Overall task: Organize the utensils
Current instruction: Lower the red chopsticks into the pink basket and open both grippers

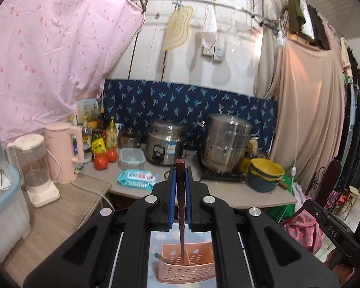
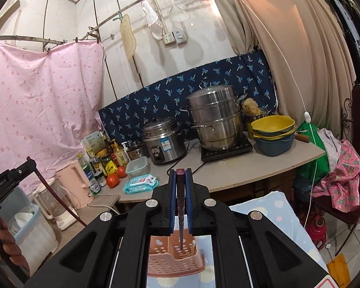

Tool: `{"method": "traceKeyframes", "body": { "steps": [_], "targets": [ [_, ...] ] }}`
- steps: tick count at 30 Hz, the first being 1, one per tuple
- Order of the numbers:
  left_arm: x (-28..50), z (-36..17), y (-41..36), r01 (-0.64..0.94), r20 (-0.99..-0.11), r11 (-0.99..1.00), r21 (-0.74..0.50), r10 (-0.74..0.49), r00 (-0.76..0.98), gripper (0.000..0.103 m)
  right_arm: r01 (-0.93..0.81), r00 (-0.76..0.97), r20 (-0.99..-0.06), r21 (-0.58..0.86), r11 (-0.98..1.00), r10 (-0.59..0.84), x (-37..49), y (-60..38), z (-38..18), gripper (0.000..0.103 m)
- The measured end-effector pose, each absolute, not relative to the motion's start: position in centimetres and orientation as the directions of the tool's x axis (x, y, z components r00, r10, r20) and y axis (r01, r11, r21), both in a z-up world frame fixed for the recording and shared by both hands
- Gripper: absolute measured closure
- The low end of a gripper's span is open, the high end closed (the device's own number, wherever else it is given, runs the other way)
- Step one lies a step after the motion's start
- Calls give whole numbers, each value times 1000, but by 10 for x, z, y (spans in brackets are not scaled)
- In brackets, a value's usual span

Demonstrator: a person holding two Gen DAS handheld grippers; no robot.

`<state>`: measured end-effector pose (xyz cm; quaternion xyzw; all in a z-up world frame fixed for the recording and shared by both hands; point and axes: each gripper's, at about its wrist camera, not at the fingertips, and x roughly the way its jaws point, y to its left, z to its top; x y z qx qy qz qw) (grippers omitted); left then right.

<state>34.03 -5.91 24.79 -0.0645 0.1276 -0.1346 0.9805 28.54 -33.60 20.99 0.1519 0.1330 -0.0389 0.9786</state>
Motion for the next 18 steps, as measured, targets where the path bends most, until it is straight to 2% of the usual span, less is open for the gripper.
{"method": "traceKeyframes", "body": {
  "steps": [7, 18],
  "targets": [
    [370, 207, -64, 225, -319, 963, -146, -261, 911, 96, 115, 938, -346, 268, 957, -15, 317, -330, 179, 96],
    [389, 177, -66, 217, -381, 964, -156, -262, 887, 96, 126, 909, -416, 245, 961, -13, 338, -325, 144, 96]
  ]
}}
